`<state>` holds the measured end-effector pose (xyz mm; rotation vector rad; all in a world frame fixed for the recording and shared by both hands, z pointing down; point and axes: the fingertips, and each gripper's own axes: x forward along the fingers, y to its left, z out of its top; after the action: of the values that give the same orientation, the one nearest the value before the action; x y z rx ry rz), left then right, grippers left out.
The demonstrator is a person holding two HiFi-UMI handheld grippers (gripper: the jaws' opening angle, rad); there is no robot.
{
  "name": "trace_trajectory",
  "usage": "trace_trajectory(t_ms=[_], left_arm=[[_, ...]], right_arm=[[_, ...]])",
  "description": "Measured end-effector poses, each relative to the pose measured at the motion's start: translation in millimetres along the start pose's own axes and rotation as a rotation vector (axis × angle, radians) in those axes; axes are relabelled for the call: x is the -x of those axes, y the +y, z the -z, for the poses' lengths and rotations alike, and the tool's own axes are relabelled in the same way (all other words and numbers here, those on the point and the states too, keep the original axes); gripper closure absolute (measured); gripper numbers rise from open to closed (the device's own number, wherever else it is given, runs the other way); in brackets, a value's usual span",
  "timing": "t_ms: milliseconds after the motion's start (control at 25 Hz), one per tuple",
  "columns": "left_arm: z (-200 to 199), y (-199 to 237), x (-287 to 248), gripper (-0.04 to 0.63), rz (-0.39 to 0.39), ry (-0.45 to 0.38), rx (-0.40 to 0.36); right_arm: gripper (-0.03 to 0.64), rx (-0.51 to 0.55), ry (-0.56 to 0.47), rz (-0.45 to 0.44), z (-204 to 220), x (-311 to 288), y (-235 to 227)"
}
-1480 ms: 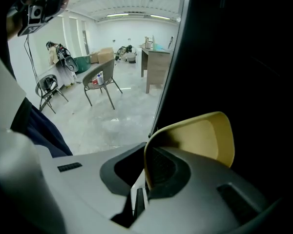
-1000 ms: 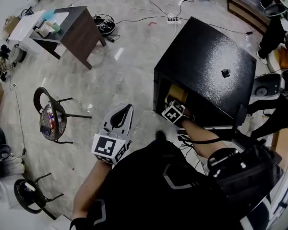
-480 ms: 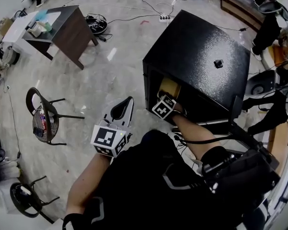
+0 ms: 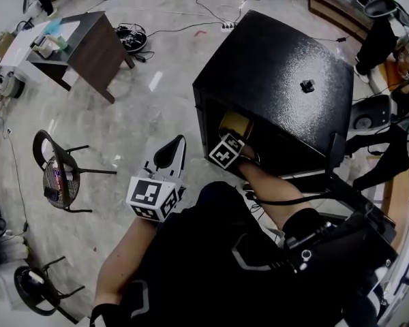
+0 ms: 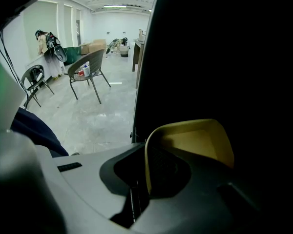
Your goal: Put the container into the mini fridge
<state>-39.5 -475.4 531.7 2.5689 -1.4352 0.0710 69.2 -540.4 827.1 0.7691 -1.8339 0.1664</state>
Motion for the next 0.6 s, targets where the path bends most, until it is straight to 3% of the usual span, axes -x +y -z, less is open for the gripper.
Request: trace_trajectory(t_ms=[360, 440, 600], left_arm=[[9.3, 0.0, -5.5, 0.589, 0.036, 0.001, -0.006], [7.0, 0.6, -3.3, 0.589, 0.043, 0.004, -0.007], [1.2, -0.5, 5.9, 0.589, 0.060, 0.002, -0.005]], right_arm=[[0.587, 0.006, -0.007, 0.027, -4.4, -3.1, -2.7], [0.479, -0.023, -0.015, 0.024, -4.8, -1.3, -4.4], [0.468, -0.058, -0.042, 0.059, -2.9, 12.1, -7.7]])
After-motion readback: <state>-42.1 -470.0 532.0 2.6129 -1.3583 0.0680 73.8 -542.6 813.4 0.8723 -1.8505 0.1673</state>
